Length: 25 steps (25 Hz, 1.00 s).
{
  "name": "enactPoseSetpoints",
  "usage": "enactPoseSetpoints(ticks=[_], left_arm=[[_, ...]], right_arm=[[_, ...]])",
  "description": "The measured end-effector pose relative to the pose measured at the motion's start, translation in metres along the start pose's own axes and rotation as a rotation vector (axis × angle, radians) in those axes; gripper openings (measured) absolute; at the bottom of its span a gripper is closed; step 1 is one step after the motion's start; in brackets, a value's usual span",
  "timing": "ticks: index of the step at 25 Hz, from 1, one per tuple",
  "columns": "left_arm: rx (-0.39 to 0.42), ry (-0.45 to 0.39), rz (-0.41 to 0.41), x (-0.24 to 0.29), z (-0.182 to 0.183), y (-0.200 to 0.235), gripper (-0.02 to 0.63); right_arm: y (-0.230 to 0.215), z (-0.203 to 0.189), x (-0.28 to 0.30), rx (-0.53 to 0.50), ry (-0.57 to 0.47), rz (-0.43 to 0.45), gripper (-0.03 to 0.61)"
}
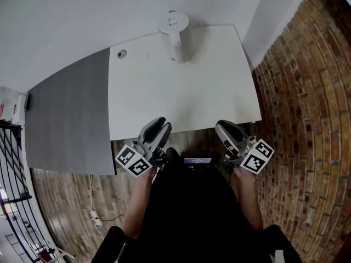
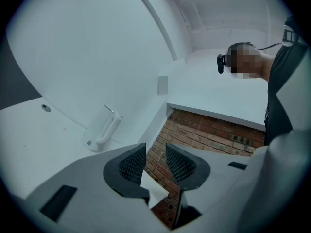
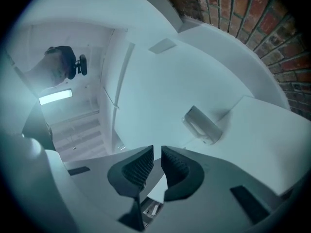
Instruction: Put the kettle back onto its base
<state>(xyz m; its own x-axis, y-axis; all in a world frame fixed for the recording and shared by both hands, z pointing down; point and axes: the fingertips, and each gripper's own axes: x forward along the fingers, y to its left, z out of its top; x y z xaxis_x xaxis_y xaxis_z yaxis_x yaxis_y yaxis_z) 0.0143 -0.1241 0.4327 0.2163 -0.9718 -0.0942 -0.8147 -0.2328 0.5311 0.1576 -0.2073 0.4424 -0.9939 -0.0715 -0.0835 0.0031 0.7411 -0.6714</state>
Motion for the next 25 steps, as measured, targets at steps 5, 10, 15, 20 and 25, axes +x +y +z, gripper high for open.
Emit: enactPoseSetpoints(ticks=[5, 10, 15, 20, 25], left_arm=[[-0.02, -0.019, -0.012, -0.006, 0.01, 0.01, 0.132], [-0.057, -0.04, -0.022, -0.01, 0.016, 0.021, 0.121], [-0.078, -0.044, -0.051, -0.006, 0.015, 0.02, 0.114], [-0.087, -0.035, -0.069, -0.006, 0.012, 0.018, 0.109], [-0.096, -0.032, -0.068, -0.008, 0.011, 0.019, 0.104]], right_arm=[[0.002, 0.004, 0.013, -0.019, 0.005, -0.018, 0.048], [0.007, 0.004, 0.02, -0.03, 0.005, -0.039, 0.041], [0.009, 0.0, 0.019, -0.024, 0.011, -0.059, 0.04], [0.011, -0.003, 0.02, -0.025, 0.025, -0.068, 0.04], [0.013, -0.004, 0.022, -0.024, 0.026, -0.067, 0.04]])
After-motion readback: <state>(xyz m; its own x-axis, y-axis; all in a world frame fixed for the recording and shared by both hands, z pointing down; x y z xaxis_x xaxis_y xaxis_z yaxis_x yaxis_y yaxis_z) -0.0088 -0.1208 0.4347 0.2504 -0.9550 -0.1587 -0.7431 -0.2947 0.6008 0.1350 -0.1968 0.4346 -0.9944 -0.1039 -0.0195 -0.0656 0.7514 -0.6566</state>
